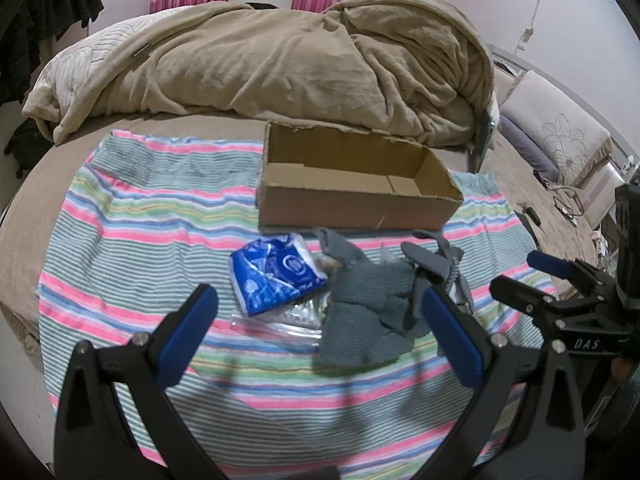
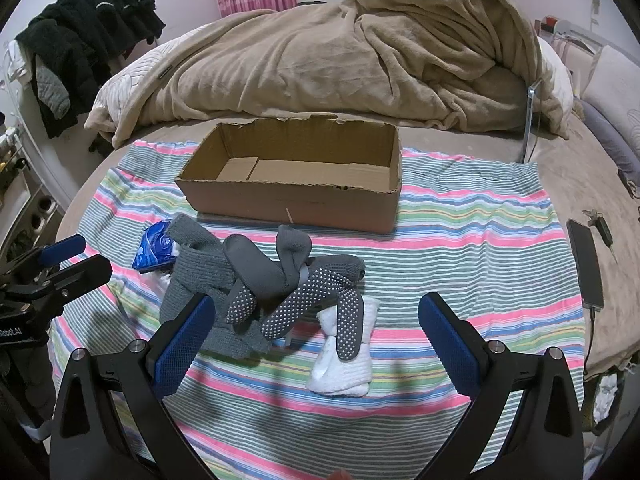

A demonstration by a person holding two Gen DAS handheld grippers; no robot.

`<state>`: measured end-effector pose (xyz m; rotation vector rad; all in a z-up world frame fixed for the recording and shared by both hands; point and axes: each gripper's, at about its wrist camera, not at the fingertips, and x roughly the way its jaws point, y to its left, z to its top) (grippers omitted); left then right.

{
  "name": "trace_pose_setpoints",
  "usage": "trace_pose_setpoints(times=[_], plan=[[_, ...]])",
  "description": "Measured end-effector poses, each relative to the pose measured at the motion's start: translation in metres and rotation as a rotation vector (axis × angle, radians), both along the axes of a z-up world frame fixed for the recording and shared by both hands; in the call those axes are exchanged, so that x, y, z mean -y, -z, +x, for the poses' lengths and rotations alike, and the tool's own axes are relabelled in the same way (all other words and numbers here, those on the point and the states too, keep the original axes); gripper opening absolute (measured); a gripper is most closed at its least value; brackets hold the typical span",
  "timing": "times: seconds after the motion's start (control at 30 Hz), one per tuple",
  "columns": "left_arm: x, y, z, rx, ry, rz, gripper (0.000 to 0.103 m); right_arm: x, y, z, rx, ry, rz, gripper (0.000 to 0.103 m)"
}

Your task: Organize objects

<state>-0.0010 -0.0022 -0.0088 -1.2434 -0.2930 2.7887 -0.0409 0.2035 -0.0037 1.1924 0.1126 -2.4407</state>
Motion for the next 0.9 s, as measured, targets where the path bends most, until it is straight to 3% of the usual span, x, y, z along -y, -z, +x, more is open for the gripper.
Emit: trace_pose_setpoints(times=[0.9], plan=[[-0.0008, 0.0009, 0.0004, 0.002, -0.002, -0.002, 0.102, 0.0, 0.0021, 0.0004, 0.01, -0.001, 0.0, 0.103]])
